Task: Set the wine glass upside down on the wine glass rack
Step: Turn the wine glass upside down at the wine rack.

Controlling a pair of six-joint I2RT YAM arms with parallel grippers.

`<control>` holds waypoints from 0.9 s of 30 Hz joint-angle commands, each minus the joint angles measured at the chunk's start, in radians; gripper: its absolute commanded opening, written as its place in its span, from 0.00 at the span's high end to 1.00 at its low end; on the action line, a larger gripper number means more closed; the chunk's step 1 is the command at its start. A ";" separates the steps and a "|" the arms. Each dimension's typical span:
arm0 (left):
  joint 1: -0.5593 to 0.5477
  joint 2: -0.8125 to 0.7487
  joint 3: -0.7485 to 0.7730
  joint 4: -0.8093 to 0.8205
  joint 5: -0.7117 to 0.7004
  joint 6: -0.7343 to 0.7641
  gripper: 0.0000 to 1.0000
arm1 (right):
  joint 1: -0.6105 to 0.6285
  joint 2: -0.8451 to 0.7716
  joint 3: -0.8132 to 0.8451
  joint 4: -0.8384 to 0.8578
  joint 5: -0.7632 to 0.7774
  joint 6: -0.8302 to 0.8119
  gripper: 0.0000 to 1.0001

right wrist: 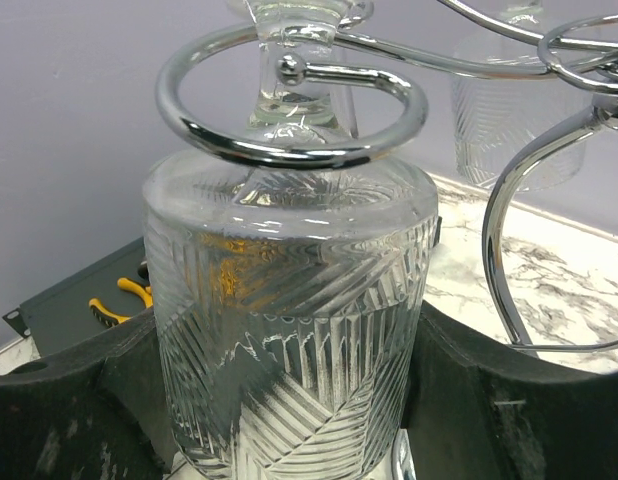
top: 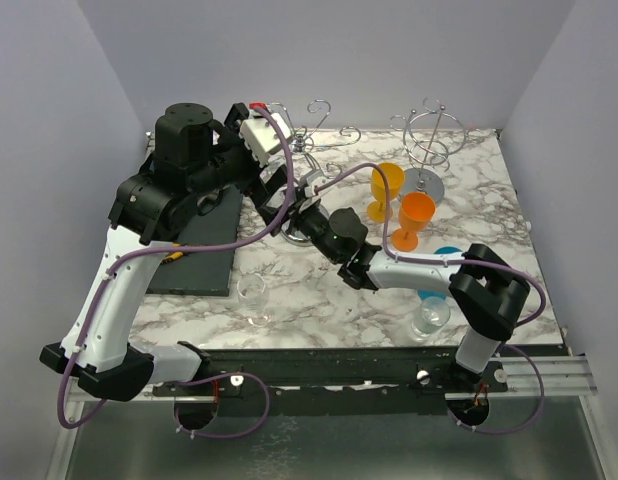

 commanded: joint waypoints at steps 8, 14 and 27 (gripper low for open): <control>-0.001 0.002 0.020 -0.014 -0.040 -0.006 0.09 | 0.022 -0.025 -0.047 0.215 -0.018 -0.140 0.77; -0.001 0.002 0.019 -0.014 -0.053 -0.009 0.09 | 0.023 -0.027 -0.089 0.304 -0.019 -0.150 0.77; -0.001 0.001 0.011 -0.015 -0.064 -0.009 0.09 | 0.024 0.006 -0.151 0.413 0.016 -0.122 0.53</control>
